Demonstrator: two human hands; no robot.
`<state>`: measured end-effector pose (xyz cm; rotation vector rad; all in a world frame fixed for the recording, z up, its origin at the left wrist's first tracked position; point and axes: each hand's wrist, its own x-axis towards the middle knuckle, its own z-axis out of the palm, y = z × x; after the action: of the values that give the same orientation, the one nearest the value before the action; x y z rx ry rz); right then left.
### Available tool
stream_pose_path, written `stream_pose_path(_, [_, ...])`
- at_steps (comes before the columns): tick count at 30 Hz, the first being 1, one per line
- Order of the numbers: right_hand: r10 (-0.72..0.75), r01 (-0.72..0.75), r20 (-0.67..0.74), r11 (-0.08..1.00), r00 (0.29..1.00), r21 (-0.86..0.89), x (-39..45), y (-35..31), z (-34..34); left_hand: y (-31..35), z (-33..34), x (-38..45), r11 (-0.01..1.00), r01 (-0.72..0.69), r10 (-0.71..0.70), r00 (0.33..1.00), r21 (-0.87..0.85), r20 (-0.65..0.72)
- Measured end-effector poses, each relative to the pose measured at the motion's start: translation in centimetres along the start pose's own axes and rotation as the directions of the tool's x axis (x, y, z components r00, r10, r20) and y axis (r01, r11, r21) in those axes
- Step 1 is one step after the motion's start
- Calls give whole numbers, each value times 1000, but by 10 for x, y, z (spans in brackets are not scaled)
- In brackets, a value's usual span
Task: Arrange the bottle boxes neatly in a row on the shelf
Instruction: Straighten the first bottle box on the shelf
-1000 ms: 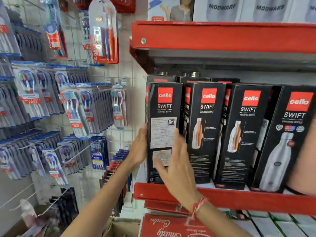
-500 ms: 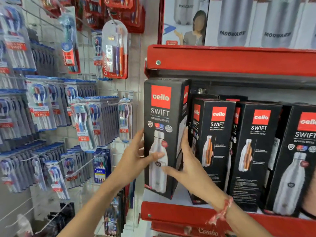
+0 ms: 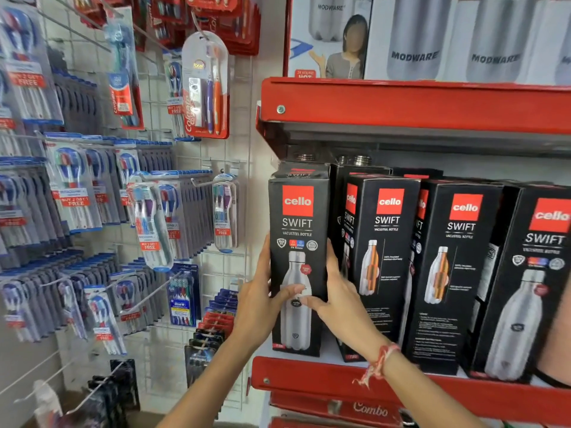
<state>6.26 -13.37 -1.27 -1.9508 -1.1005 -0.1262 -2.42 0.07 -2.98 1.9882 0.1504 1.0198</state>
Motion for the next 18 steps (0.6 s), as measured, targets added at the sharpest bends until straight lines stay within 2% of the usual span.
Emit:
stream_pose_path(5, [-14,8,-89,997,996,-78,-9,4,-4,5,6,2,998,30,-30,1000,46,3])
stream_pose_path(7, [-104,66,-228,983,968,-168,-18,2,-8,3,6,0,997,47,-47,999,67,0])
stream_pose_path(9, [-236,136,-437,959,868,-247,-24,1,-16,4,6,-4,995,82,-81,997,54,-10])
stream_pose_path(10, [-269,125,-527,948,806,-293,-26,2,-20,4,7,-6,994,99,-97,995,55,-27])
stream_pose_path(12, [-232,-14,-627,932,744,-362,-24,5,-28,8,8,-10,987,99,-87,991,123,-101])
stream_pose_path(15, [-95,-203,-637,903,765,-379,-18,6,-30,16,13,-13,973,33,21,974,229,-227])
stream_pose_path(18, [-30,-218,-576,909,817,-356,-17,4,-29,25,19,-14,967,-29,108,946,252,-306])
